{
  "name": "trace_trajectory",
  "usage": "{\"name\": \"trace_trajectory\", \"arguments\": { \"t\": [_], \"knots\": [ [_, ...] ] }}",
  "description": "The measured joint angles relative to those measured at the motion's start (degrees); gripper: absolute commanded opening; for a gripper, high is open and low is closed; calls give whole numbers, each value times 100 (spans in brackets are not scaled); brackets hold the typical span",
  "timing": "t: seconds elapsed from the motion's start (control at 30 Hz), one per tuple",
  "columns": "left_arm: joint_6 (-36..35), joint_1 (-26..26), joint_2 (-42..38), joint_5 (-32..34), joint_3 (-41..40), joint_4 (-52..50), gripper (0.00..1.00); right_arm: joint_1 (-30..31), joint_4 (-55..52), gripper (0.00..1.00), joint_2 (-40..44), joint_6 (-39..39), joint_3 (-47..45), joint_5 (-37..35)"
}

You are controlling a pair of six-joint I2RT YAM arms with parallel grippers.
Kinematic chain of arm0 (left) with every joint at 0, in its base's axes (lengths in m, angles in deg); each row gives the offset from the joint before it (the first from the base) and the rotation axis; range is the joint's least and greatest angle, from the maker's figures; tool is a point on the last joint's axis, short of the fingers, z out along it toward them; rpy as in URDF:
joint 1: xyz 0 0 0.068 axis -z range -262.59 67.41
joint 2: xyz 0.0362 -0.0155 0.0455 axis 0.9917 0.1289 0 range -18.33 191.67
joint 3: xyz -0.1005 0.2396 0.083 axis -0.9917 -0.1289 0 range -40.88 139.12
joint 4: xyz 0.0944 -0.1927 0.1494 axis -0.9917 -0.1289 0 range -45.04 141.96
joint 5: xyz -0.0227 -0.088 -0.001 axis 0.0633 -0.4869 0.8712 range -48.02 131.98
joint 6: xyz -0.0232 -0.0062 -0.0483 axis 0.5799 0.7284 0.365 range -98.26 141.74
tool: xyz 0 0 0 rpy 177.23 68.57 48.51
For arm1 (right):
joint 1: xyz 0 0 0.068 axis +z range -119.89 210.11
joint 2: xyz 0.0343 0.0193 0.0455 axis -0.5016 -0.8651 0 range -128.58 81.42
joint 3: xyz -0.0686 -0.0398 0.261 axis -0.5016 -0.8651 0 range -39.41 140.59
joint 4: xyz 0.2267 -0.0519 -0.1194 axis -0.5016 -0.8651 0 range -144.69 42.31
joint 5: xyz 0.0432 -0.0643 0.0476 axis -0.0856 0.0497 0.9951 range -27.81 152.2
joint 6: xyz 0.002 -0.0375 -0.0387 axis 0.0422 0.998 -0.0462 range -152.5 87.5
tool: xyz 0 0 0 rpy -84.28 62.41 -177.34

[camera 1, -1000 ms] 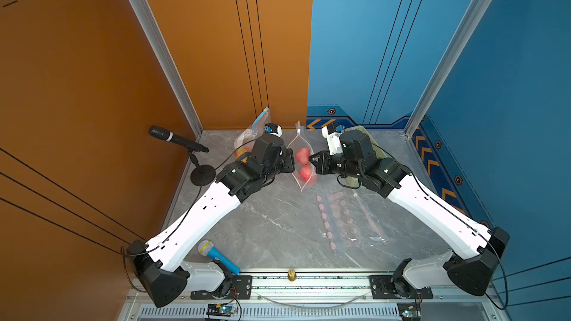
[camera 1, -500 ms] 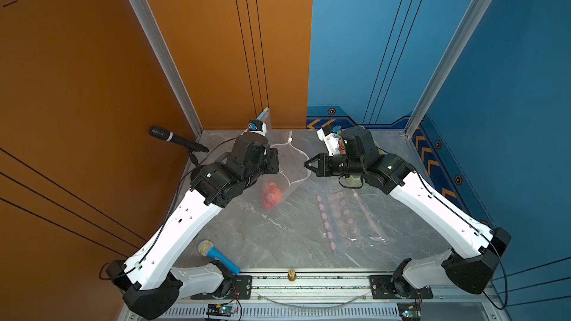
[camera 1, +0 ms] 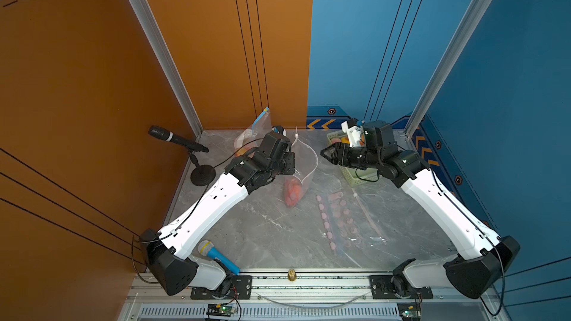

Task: Place the peach in a zip-top bag and seal the zipper
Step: Adjust the zipper food storage bag at the center of the board, then pick up the peach from the basket.

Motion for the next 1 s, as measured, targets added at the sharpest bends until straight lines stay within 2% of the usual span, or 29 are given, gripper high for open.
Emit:
{"name": "trace_trajectory", "arguments": {
  "t": [0.13, 0.27, 0.53, 0.77, 0.9, 1.0],
  "knots": [
    [2, 0, 85, -55, 74, 197, 0, -625, -122, 68, 249, 245, 24, -358],
    [17, 0, 136, -125, 181, 323, 0, -1185, -251, 70, -111, 540, 122, -885],
    [61, -2, 164, -278, 240, 546, 0, -1694, -291, 78, -2227, 1082, 496, -2039],
    [149, 0, 251, -461, 243, 656, 0, -1886, -258, 86, -3585, 1174, 1287, -2396],
    [173, 0, 323, -542, 243, 675, 0, -1906, -133, 88, -4026, 1174, 1694, -2461],
    [199, 0, 356, -586, 243, 748, 0, -1906, -151, 88, -4564, 1172, 2363, -2457]
  ]
}}
